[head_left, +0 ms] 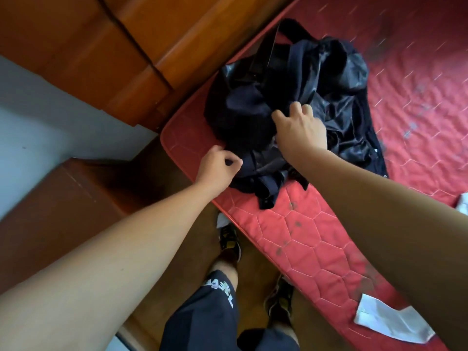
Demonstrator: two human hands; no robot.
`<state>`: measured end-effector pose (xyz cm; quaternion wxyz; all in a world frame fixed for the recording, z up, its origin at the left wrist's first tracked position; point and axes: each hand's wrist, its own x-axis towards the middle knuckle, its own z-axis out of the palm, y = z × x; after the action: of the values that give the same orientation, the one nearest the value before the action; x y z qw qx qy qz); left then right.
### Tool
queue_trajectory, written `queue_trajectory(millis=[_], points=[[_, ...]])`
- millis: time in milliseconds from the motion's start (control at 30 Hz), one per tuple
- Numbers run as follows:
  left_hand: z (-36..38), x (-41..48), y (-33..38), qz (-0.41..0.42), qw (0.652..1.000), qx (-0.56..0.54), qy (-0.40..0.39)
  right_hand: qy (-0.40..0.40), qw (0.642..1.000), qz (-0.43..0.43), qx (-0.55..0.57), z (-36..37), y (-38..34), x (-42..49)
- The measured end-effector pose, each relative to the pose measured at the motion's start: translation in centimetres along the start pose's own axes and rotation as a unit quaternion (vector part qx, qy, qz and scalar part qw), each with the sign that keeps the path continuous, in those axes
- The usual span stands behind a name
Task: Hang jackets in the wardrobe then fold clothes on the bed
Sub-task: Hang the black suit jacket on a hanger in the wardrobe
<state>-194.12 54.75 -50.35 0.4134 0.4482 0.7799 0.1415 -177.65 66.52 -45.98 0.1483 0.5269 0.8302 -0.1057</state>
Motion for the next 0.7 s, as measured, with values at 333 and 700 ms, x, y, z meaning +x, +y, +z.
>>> queue_trajectory(millis=[333,700], points=[[-5.9,-7.2,9.8,0.041,0.992,-0.019,0.121,0.067,0.984,-0.141,0.088,-12.7,0.4,-6.0],[-11.7,-21.7,20.1,0.27,0.935,0.082,0.215,0.121,0.956,-0.246,0.103,-24.6,5.3,-19.7]])
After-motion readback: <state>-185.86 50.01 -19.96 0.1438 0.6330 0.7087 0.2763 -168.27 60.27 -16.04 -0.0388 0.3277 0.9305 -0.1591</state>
